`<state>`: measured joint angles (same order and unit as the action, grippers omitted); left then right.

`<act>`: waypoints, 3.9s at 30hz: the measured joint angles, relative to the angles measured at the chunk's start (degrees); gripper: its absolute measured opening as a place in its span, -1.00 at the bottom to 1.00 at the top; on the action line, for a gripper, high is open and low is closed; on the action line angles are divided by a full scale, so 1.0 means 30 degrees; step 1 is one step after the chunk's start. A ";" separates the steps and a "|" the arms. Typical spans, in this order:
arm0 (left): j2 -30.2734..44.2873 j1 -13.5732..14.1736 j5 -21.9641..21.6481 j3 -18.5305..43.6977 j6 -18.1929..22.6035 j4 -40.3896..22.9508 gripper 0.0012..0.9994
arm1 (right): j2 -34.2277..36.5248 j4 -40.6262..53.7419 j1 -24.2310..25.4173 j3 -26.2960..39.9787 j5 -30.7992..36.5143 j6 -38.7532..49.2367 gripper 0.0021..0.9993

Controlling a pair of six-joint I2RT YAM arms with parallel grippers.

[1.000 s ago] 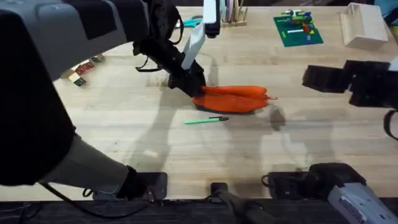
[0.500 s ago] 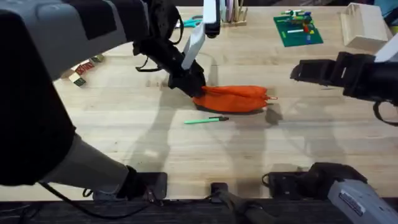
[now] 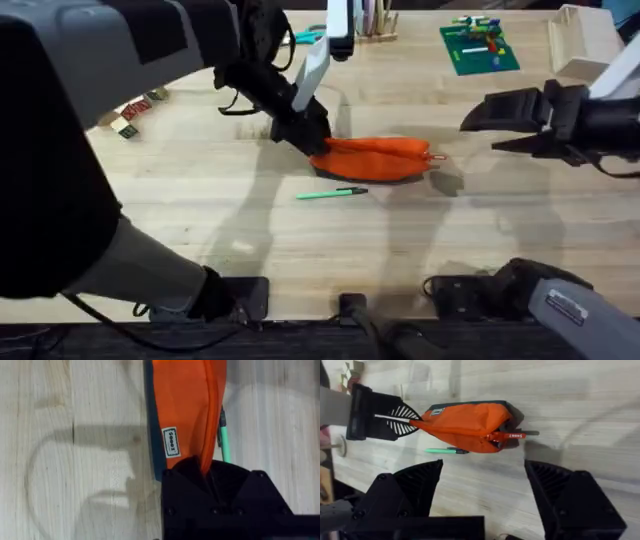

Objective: Unzip the bag, pick up the pens from the table one at a time and place them inside, then zip the bag closed.

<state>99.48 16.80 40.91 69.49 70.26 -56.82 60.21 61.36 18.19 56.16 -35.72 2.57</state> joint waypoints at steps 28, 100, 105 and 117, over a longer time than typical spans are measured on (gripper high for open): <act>0.0000 0.0000 0.0000 0.0000 0.0000 0.0152 -0.90 | 0.3080 -0.0958 -0.0363 0.0000 0.0864 -0.0401 0.99; 0.0000 0.0000 -0.0044 0.0007 0.0000 0.0386 -0.92 | 0.6883 -0.3340 -0.5769 0.1239 -0.2573 0.3590 -0.94; 0.0000 0.0000 -0.0069 0.0004 0.0000 0.0434 -0.92 | 0.6880 -0.5323 -0.7806 0.1239 -0.2394 0.2979 -0.94; 0.0000 -0.0022 -0.0068 0.0002 0.0000 0.0437 -0.92 | 0.6885 -1.0332 -1.2543 0.1239 -0.2391 0.0185 -0.94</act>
<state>99.48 16.73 40.70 69.50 70.26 -55.51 80.87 30.37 -19.44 59.88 -42.89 3.12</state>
